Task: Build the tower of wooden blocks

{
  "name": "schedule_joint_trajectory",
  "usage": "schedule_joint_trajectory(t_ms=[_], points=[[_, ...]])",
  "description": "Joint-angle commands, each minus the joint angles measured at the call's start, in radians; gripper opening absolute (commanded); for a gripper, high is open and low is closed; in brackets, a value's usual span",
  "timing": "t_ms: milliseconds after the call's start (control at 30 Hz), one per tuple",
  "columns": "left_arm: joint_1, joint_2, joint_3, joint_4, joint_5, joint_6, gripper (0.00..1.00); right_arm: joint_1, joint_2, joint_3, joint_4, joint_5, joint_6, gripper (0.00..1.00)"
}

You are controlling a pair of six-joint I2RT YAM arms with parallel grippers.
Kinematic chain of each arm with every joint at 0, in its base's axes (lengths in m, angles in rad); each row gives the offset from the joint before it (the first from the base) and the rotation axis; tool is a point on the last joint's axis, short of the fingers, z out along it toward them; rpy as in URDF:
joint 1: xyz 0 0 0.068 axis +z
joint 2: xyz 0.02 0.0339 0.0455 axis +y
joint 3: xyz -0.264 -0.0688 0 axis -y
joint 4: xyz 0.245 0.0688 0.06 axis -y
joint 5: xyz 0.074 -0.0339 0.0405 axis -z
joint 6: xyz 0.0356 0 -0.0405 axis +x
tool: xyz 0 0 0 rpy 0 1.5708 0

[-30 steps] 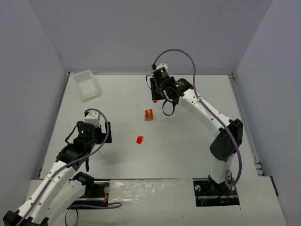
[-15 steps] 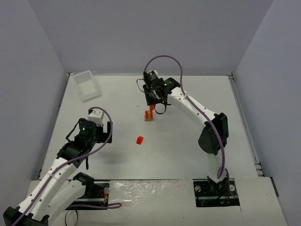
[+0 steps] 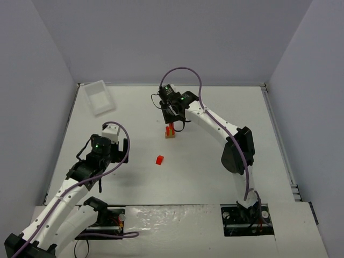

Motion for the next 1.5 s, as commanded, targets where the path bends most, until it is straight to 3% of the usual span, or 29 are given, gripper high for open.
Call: schedule_joint_trajectory(t_ms=[0,1467], points=[[-0.001,0.010,0.020,0.061,-0.003,0.017,0.96,0.009,-0.002,0.056,0.001,0.044,0.002,0.00],[-0.001,0.019,0.020,0.066,0.010,0.026,0.96,-0.013,-0.008,-0.044,0.090,0.009,0.034,0.00]])
